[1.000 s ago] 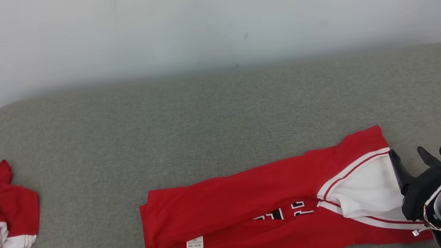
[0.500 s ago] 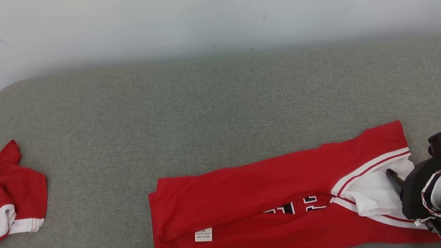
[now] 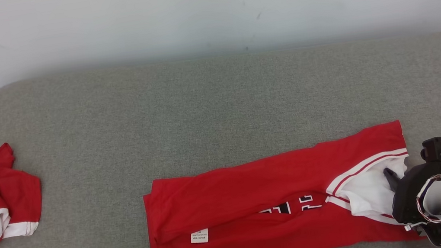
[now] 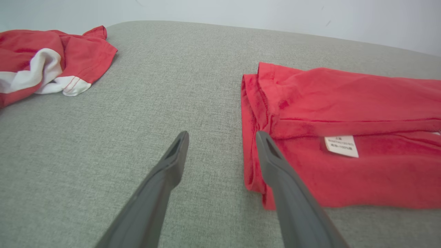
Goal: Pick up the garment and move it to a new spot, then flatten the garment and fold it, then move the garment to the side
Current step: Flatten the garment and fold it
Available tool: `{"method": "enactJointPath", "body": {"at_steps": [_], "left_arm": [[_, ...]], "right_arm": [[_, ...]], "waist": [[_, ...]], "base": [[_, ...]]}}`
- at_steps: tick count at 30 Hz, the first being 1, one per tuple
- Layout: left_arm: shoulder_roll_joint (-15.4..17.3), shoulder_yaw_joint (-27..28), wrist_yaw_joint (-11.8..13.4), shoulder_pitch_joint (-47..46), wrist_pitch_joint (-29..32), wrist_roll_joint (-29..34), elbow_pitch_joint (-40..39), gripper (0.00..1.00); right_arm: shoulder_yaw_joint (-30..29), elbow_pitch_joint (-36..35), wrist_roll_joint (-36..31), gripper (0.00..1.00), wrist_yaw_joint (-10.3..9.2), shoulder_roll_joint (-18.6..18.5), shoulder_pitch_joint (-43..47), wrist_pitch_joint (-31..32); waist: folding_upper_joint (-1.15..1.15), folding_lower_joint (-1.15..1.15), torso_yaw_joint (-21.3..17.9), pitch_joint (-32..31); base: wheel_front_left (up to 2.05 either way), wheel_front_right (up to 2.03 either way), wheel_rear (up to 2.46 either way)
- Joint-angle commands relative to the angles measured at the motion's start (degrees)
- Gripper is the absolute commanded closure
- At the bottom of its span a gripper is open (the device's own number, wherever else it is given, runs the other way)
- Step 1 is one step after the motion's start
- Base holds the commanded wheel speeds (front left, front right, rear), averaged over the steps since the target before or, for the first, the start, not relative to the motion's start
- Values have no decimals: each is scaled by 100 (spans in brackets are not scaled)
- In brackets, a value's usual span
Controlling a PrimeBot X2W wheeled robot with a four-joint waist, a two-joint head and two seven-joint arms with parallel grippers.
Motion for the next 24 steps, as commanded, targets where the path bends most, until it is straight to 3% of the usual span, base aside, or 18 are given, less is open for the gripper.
{"method": "enactJointPath", "body": {"at_steps": [1, 16, 24], "left_arm": [[-3, 7, 0, -66, -20, -19, -21, 0], [-2, -74, -17, -43, -20, -94, 1, 0], [-3, -116, -47, 66, -20, -35, 42, 0]], "right_arm": [[19, 53, 93, 100, 1, -27, 163, -55], [-383, 537, 300, 100, -6, -325, -53, -1031], [-84, 109, 474, 100, -6, -23, 3, -1187]], "waist": [[0, 0, -11, -7], [0, 0, -306, -100], [0, 0, -574, -257]], "base": [[0, 0, 0], [0, 0, 0], [0, 0, 0]]}}
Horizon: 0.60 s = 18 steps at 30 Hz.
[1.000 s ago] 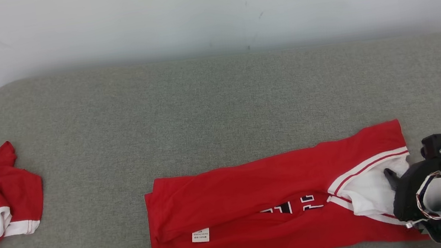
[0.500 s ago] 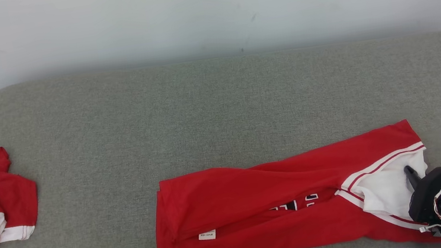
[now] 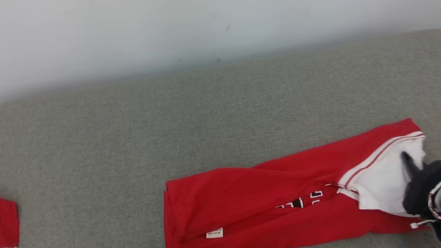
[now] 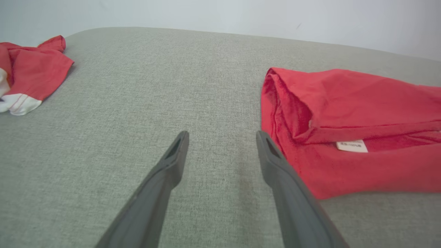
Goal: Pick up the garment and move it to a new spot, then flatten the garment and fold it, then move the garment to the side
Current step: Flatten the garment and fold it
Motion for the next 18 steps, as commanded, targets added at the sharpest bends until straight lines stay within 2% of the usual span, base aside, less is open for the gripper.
{"method": "enactJointPath", "body": {"at_steps": [1, 10, 18], "left_arm": [[-2, -50, -35, 97, -20, 52, 37, 0], [-1, -212, -38, 53, -20, 36, 4, 0], [-1, -327, -59, 106, -20, 103, 47, 0]], "right_arm": [[100, -254, 247, 100, -14, 150, 128, 79], [670, -1483, 825, 100, -14, 158, 457, 560], [1335, -2639, 1204, 100, -14, 255, 745, 1102]], "waist": [[0, -1, -113, -133], [0, -1, -162, -213], [0, -1, 39, -244]], "base": [[0, 0, 0], [0, 0, 0], [0, 0, 0]]}}
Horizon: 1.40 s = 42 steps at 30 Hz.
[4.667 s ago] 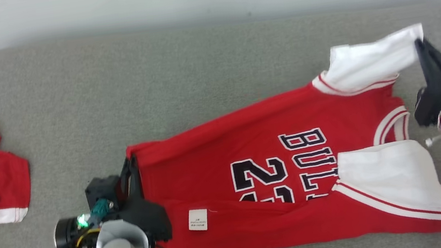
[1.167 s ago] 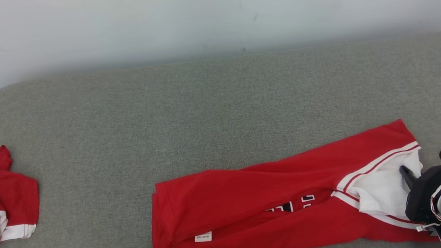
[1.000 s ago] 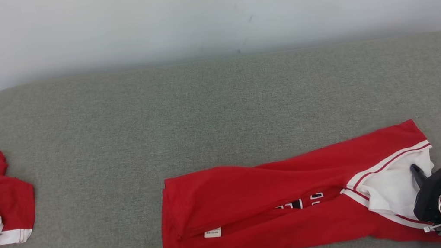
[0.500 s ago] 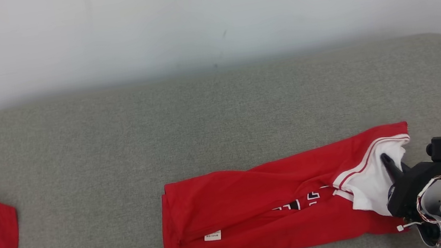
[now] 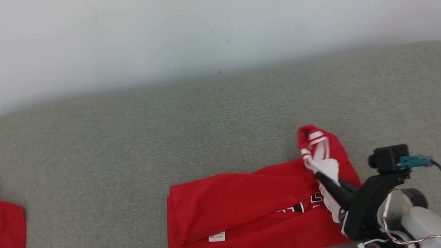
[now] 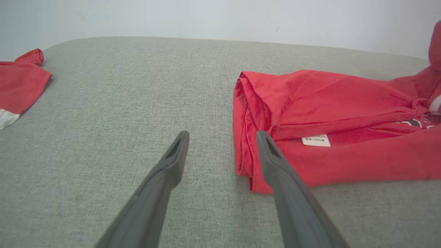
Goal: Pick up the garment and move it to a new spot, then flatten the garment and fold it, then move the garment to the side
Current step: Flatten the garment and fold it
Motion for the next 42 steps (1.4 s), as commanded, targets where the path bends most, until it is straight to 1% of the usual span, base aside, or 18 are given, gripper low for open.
{"method": "enactJointPath", "body": {"at_steps": [1, 5, 11, 16, 22, 23, 24, 25, 29, 32, 37, 41, 42], "left_arm": [[2, -18, 2, 55, -20, 47, 11, 0], [2, -85, -1, 20, -20, 88, -5, 0], [2, -185, -8, -78, -20, 115, -31, 0], [3, -317, 39, -143, -20, 54, -29, 0], [3, -446, 99, -158, -19, -51, -8, 0], [3, -441, 104, -154, -20, -64, -5, 0], [3, -440, 111, -147, -20, -66, -7, 0], [2, -434, 123, -134, -20, -64, -14, 0], [2, -391, 146, -90, -20, -44, -31, 0], [3, -274, 171, -54, -19, -15, -54, 0], [1, -184, 175, -57, -19, 19, -90, 0], [2, -89, 182, -26, -20, 51, -100, 0], [2, -68, 179, -29, -20, 59, -107, 0]], "right_arm": [[65, -91, 75, 100, -14, 80, 66, 34], [334, -255, 19, 100, -14, 222, 108, 159], [674, -296, -31, 100, -14, 515, -117, 227], [918, -141, -58, 100, -14, 776, -376, 152], [1058, 268, -127, 100, -14, 1074, -663, -58], [1095, 340, -127, 80, -14, 1122, -692, -97], [1090, 408, -106, 31, -14, 1171, -707, -154], [1089, 484, -114, 0, -14, 1196, -738, -226], [1091, 683, -170, 0, -14, 1228, -816, -427], [1011, 913, -176, 0, -14, 1236, -829, -730], [739, 1251, -216, 0, -14, 1131, -742, -1231], [549, 1557, -377, 0, -14, 1024, -652, -1643], [544, 1624, -528, 0, -14, 958, -665, -1745]], "waist": [[0, 0, 98, -7], [0, 0, 297, 1], [0, 0, 628, 119], [0, 0, 897, 198], [0, 0, 1168, 229], [0, 0, 1188, 228], [0, 0, 1202, 224], [0, 0, 1211, 220], [0, 0, 1192, 208], [0, 0, 1075, 200], [0, 0, 872, 168], [0, 0, 678, 124], [0, 0, 634, 118]], "base": [[0, 0, 0], [0, 0, 0], [0, 0, 0], [0, 0, 0], [0, 0, 0], [0, 0, 0], [0, 0, 0], [0, 0, 0], [0, 0, 0], [0, 0, 0], [0, 0, 0], [0, 0, 0], [0, 0, 0]]}}
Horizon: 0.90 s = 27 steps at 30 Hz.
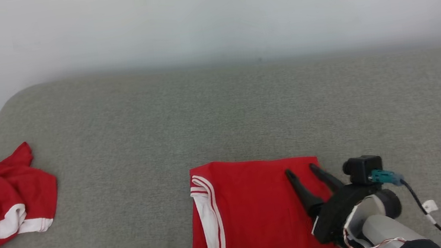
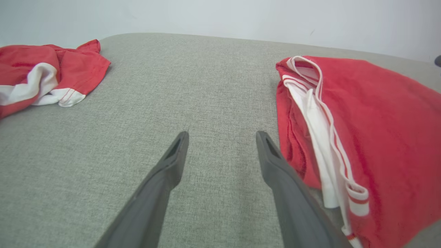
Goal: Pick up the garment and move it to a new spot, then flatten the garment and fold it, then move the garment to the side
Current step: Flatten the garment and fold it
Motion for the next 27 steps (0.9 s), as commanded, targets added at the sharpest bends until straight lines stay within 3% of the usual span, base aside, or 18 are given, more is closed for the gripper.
{"method": "enactJointPath", "body": {"at_steps": [1, 11, 20, 27], "left_arm": [[2, 24, 21, 37, -20, 47, -27, 0], [1, 386, 5, 131, -20, 150, -63, 0], [1, 675, -38, 222, -19, 223, -112, 0], [1, 946, -89, 325, -20, 303, -142, 0]], "right_arm": [[-45, 20, -35, 0, -12, -27, 34, -61], [-716, 374, -752, 0, -12, -175, 423, -358], [-1757, -154, -1603, 0, -13, -81, 982, -361], [-2618, -772, -2534, 0, -13, 197, 1429, -362]], "waist": [[0, 0, -135, -38], [0, 0, -535, -90], [0, 0, -800, -132], [0, 0, -1041, -216]], "base": [[0, 0, 0], [0, 0, 0], [0, 0, 0], [0, 0, 0]]}}
